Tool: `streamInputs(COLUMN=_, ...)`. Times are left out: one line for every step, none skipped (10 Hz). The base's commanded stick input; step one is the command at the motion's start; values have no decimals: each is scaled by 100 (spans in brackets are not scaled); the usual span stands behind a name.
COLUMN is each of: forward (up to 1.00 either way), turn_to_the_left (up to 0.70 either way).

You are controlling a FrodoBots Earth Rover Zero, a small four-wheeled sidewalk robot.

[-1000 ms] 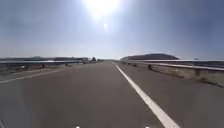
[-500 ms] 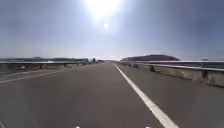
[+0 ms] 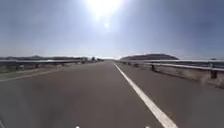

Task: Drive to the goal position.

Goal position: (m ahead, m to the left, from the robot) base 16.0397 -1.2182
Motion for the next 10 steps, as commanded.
streamInputs(forward=70, turn_to_the_left=0)
streamInputs(forward=70, turn_to_the_left=0)
streamInputs(forward=70, turn_to_the_left=0)
streamInputs(forward=70, turn_to_the_left=0)
streamInputs(forward=70, turn_to_the_left=0)
streamInputs(forward=70, turn_to_the_left=0)
streamInputs(forward=70, turn_to_the_left=0)
streamInputs(forward=70, turn_to_the_left=0)
streamInputs(forward=70, turn_to_the_left=0)
streamInputs(forward=70, turn_to_the_left=0)
